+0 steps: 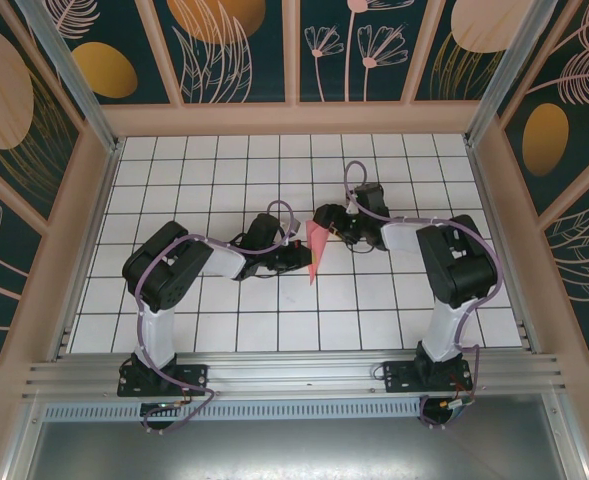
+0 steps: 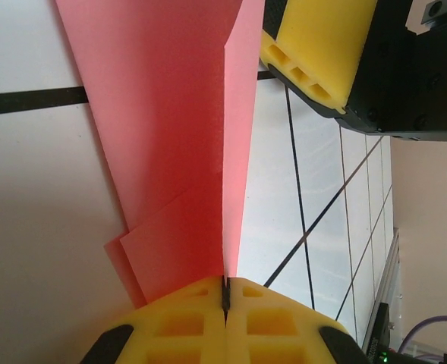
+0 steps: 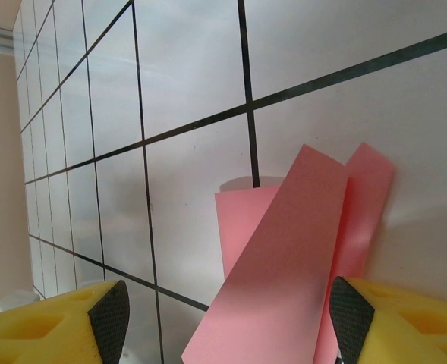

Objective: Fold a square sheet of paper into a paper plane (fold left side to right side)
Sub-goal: Fold the wing for the fifth time at the center of the table.

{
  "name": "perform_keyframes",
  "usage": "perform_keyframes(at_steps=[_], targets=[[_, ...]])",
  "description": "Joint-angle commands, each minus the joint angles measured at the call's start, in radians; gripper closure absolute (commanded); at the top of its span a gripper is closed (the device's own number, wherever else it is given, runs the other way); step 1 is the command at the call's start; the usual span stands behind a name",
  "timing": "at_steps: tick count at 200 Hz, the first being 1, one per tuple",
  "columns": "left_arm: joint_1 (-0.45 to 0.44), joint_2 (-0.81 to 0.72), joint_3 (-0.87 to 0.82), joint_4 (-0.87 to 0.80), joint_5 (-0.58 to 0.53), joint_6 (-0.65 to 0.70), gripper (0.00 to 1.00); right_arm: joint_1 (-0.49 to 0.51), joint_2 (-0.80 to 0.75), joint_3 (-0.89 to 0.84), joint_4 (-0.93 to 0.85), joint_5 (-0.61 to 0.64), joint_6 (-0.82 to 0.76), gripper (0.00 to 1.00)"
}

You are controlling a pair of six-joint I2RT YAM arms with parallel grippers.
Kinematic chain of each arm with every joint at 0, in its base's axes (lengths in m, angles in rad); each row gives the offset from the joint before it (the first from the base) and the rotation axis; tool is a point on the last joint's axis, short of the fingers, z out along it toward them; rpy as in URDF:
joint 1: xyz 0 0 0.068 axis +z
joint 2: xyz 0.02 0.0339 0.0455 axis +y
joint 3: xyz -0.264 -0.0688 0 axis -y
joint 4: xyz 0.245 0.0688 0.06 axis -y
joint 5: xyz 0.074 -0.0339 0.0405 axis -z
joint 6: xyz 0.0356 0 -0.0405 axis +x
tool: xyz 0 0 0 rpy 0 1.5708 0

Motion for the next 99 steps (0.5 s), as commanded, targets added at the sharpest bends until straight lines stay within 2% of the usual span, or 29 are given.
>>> perform_keyframes(at_steps=[1,45,99], targets=[[0.009,-0.029,0.015,-0.025,-0.012,0.026,0.96,0.009,0.023,0.038,-0.031,-0.003,-0.003,0.27],[0.008,-0.030,0.018,-0.025,-0.012,0.029,0.96,0.014,0.054,0.077,-0.079,0.008,-0.023,0.26],[0.008,-0.045,0.031,-0.069,-0.022,0.051,0.96,0.029,0.115,0.159,-0.239,0.058,-0.077,0.26]])
